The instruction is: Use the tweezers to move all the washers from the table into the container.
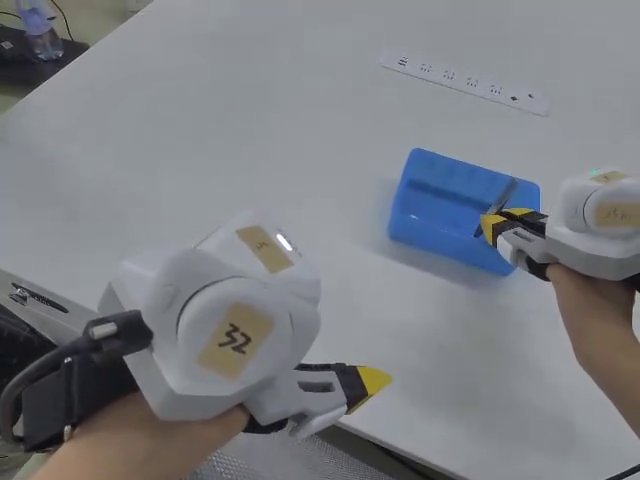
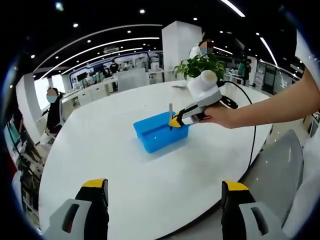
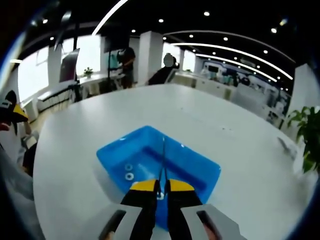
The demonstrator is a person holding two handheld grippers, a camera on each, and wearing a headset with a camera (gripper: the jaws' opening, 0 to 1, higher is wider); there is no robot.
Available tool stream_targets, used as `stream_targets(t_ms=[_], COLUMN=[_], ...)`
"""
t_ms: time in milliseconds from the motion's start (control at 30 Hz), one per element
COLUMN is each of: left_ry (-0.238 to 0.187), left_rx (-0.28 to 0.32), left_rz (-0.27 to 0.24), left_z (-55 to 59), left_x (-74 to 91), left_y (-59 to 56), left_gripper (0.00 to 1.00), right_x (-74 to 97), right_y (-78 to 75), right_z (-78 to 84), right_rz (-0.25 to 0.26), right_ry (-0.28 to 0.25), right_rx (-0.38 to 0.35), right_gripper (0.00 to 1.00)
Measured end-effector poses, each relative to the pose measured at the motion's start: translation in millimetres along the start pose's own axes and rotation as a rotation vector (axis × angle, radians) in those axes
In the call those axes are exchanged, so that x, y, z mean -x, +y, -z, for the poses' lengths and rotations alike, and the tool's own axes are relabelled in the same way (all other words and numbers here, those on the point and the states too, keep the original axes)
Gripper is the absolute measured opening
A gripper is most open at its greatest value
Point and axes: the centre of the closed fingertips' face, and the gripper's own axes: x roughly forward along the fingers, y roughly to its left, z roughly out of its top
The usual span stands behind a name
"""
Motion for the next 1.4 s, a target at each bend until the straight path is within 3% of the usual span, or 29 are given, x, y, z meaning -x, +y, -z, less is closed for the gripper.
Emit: stream_targets(t_ms=[233,333,533,633,767,1000,1167,1400], left_ry=[-0.01,-0.019,-0.065,-0.096,-0.103,-0.147,-0.169,-0.178], left_rx=[-0.001,-0.006,-0.006,-0.014,-0.091,-0.168,-0.251,-0.313], left_rz=[-0.001,0.006,0.073,0.128,0.159,0.188,0.217,0.266], left_z=[-2.8,-6.3,-23.5,-35.3,-47.5,-71.3,-85.7,-92.3], left_x=[0.7,1.5,3.2,5.1,4.8,6.7,11.3,9.0], left_y=[0.8,0.6,-7.6,-16.5,-23.1,-26.3,-28.6,-37.3], left_gripper=[0.96,0.95,0.87,0.79,0.72,0.63,0.47,0.28], right_x=[-0.7,6.5,31.5,46.7,67.8,98.5,115.5,132.6], right_y=[-3.1,-5.6,-6.1,2.7,18.1,46.6,58.9,69.2], right_z=[-1.2,-8.7,-34.5,-46.8,-53.9,-49.8,-40.5,-28.2], right_rz=[0.005,0.016,0.003,-0.025,-0.067,-0.096,-0.116,-0.16], right_ry=[0.014,-0.017,-0.097,-0.127,-0.148,-0.147,-0.126,-0.07], right_rx=[0.001,-0.018,-0.052,-0.041,-0.004,0.076,0.147,0.269], right_gripper=[0.04,0.04,0.04,0.03,0.03,0.02,0.02,0.01])
